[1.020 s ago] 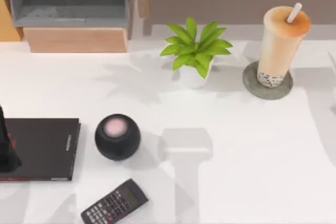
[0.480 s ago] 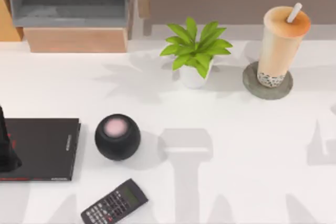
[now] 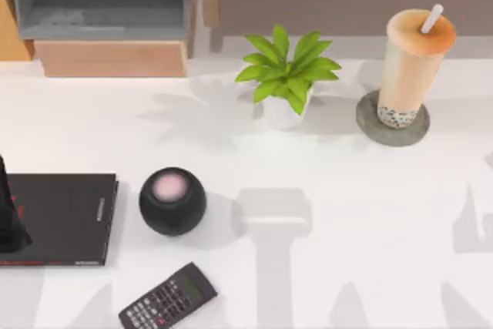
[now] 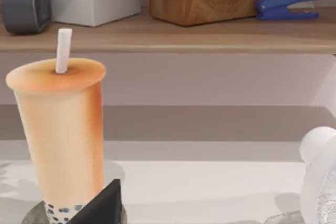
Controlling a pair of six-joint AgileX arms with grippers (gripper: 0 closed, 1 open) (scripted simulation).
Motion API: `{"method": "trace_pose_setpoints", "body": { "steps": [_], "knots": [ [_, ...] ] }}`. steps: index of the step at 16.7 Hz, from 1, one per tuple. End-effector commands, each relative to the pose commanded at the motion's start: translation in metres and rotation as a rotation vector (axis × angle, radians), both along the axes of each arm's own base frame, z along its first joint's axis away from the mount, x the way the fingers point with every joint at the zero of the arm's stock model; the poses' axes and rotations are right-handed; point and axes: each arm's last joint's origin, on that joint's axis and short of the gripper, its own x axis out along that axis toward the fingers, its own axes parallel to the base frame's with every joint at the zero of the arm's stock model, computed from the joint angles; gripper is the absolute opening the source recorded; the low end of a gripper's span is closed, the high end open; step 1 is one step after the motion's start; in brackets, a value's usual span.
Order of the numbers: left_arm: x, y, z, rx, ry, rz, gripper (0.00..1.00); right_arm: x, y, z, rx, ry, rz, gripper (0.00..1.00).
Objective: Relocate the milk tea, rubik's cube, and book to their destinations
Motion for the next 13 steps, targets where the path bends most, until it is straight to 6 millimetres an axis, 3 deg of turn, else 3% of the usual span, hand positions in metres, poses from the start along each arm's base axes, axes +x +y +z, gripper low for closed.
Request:
{"method": "trace_pose_setpoints", "body": {
  "steps": [4,8,11,13],
  "knots": [
    [0.001,-0.001,0.017,-0.004,-0.023,-0.006,1.0,0.0,0.0,0.0,0.0,0.0,0.0,1.0],
    [0.013,-0.003,0.071,-0.017,-0.083,-0.006,1.0,0.0,0.0,0.0,0.0,0.0,0.0,1.0],
    [0.044,-0.006,0.119,-0.028,-0.105,0.0,1.0,0.0,0.0,0.0,0.0,0.0,0.0,1.0],
    [0.083,-0.011,0.141,-0.033,-0.085,0.004,1.0,0.0,0.0,0.0,0.0,0.0,0.0,1.0]
  ]
}}
